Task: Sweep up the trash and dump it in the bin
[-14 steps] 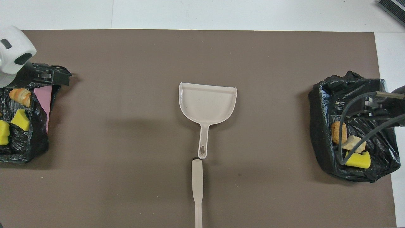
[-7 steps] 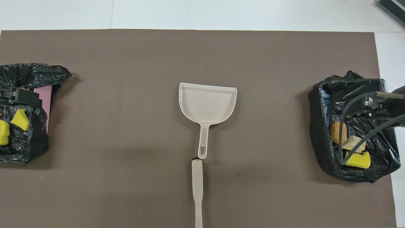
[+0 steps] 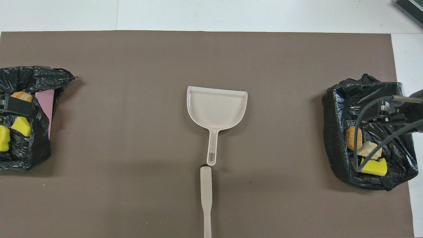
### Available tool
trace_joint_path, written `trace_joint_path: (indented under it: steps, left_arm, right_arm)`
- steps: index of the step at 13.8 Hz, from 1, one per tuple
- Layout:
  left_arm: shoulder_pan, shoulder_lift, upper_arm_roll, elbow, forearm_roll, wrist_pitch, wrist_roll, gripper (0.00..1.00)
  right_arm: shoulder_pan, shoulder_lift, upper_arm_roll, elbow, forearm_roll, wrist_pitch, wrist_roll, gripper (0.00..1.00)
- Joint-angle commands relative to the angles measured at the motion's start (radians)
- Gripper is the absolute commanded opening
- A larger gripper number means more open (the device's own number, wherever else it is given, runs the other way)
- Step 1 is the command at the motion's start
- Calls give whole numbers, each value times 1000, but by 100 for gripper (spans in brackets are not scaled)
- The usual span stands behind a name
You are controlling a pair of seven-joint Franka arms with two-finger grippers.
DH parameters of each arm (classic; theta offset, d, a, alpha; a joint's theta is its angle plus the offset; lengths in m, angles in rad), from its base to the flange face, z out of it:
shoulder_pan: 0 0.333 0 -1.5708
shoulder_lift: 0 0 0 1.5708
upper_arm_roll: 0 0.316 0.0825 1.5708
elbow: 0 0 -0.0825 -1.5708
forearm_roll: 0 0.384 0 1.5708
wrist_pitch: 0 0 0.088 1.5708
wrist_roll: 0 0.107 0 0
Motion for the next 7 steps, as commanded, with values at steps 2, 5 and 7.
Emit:
trace_joint_path:
  steps: [2,5,7]
  left_arm:
    - [-13,2,-4,7,14,-21,14,100]
    - [-13,0,-6,2,13,-36,23,100]
    - [-12,-1,-6,-2,13,-38,23,100]
  right_arm:
    - [-10,-22,-1,-23,12,12,-31,100]
    - [-10,-20,-1,-23,11,12,-31,100]
    - [-9,-20,-1,-23,11,12,-31,100]
